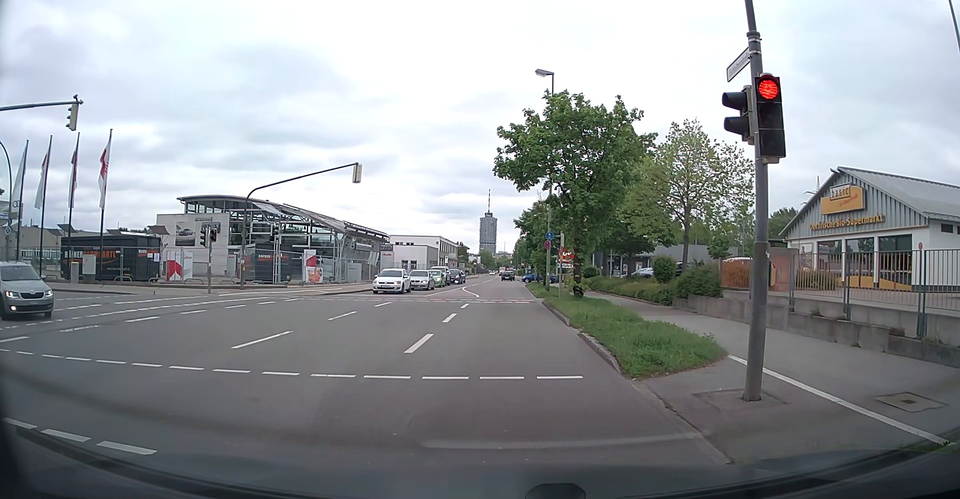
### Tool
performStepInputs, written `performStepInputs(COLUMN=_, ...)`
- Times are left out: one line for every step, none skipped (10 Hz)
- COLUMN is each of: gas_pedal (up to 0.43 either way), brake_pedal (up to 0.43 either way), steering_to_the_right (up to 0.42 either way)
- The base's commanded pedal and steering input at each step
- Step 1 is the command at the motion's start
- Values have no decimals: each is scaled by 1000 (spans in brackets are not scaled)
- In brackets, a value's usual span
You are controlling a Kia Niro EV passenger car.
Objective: Follow the waypoints while adhering to traffic rules and regulations
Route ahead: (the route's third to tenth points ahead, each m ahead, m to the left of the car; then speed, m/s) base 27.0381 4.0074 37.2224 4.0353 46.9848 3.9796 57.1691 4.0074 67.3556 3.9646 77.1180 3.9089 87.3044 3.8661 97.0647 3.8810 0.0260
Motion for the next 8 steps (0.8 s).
performStepInputs(gas_pedal=0, brake_pedal=256, steering_to_the_right=2)
performStepInputs(gas_pedal=0, brake_pedal=256, steering_to_the_right=2)
performStepInputs(gas_pedal=0, brake_pedal=256, steering_to_the_right=2)
performStepInputs(gas_pedal=0, brake_pedal=256, steering_to_the_right=2)
performStepInputs(gas_pedal=0, brake_pedal=256, steering_to_the_right=2)
performStepInputs(gas_pedal=0, brake_pedal=256, steering_to_the_right=2)
performStepInputs(gas_pedal=0, brake_pedal=256, steering_to_the_right=2)
performStepInputs(gas_pedal=0, brake_pedal=256, steering_to_the_right=2)
